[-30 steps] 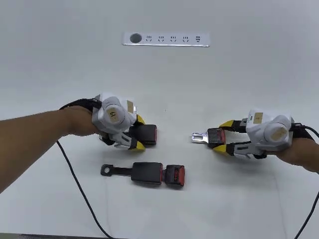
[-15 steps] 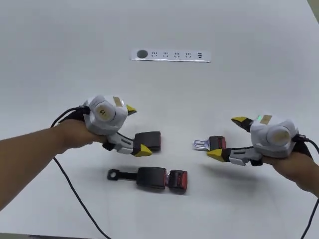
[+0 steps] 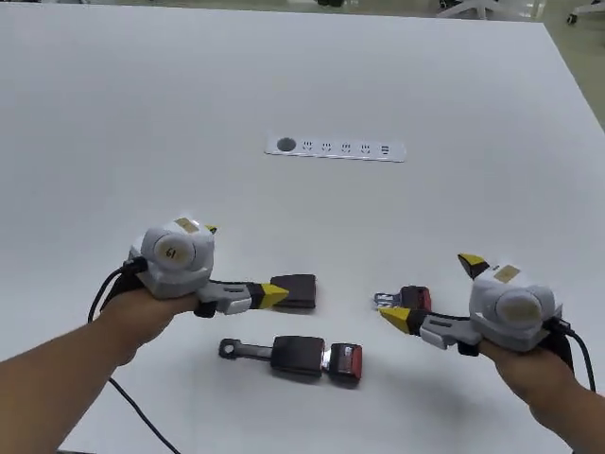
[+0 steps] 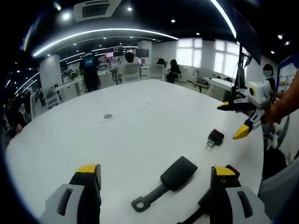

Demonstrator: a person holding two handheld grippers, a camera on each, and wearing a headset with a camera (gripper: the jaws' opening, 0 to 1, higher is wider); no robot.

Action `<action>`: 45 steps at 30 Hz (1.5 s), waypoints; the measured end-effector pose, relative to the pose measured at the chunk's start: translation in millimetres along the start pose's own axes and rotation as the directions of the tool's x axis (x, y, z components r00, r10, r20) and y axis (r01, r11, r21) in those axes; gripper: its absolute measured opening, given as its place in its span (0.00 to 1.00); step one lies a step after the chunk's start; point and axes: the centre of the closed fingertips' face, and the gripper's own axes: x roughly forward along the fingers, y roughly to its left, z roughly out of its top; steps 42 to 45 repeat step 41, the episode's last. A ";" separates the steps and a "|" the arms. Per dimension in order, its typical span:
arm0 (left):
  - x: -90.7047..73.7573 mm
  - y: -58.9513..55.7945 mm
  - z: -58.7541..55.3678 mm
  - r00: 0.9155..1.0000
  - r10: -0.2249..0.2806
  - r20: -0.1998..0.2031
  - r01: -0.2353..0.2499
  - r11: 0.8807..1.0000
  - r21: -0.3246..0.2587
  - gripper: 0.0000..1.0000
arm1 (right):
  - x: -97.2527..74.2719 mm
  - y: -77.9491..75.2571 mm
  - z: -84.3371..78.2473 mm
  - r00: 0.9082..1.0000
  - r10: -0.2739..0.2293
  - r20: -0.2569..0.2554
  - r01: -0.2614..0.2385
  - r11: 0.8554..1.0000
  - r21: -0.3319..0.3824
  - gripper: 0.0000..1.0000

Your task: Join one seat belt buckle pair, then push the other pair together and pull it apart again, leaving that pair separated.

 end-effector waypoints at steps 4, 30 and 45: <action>-16.0 0.8 -7.5 0.999 0.034 0.022 -0.033 0.997 -0.072 1.00 | -8.5 8.1 7.0 0.999 -0.033 0.025 0.032 0.999 0.023 0.98; -101.5 -4.2 -55.3 0.988 0.141 0.060 -0.132 0.982 -0.138 1.00 | -51.6 45.9 -12.3 0.992 -0.118 0.054 0.113 0.990 0.083 1.00; -117.4 -14.6 -65.0 0.994 0.091 0.057 -0.084 0.989 -0.118 1.00 | -67.6 55.4 -17.6 0.989 -0.136 0.063 0.130 0.987 0.090 1.00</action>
